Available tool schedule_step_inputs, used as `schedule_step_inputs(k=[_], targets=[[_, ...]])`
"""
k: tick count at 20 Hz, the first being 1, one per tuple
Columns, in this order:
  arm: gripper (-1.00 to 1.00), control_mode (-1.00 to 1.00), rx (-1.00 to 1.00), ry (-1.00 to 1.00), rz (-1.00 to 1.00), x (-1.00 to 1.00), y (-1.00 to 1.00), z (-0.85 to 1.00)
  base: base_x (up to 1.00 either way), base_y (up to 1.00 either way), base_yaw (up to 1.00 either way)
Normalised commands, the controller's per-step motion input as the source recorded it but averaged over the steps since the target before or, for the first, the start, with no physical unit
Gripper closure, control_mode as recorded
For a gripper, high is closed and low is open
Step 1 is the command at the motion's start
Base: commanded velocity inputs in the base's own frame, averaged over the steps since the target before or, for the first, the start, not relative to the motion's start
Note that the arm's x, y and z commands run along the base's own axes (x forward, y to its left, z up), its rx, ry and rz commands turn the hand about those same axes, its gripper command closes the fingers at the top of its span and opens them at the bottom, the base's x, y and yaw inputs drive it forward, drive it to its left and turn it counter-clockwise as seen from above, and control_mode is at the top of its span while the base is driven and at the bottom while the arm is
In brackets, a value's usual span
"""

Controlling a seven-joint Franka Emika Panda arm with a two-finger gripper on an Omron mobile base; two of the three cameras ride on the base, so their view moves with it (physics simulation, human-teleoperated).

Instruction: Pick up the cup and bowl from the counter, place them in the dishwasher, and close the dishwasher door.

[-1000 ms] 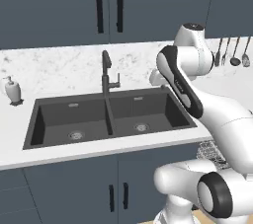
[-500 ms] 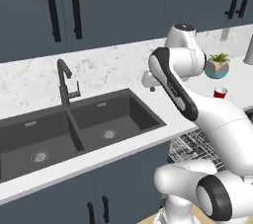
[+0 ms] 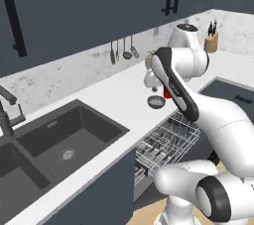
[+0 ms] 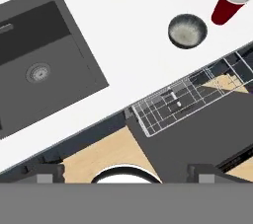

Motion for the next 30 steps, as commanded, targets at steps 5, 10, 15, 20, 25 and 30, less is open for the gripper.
schedule_step_inputs(k=[5, 10, 15, 20, 25, 30], targets=[[-1.00, 1.00, 0.00, 0.00, 0.00, 0.00, 0.00, 0.00, 0.03, 0.46, -0.45], [-1.00, 1.00, 0.00, 0.00, 0.00, 0.00, 0.00, 0.00, 0.00, 0.50, -0.35], [-1.00, 1.00, 0.00, 0.00, 0.00, 0.00, 0.00, 0.00, 0.07, 0.55, -0.29], [-1.00, 1.00, 0.00, 0.00, 0.00, 0.00, 0.00, 0.00, 0.27, 0.56, -0.24], [-1.00, 1.00, 0.00, 0.00, 0.00, 0.00, 0.00, 0.00, 0.10, 0.57, -0.15], [-1.00, 1.00, 0.00, 0.00, 0.00, 0.00, 0.00, 0.00, 0.00, 0.50, -0.10]])
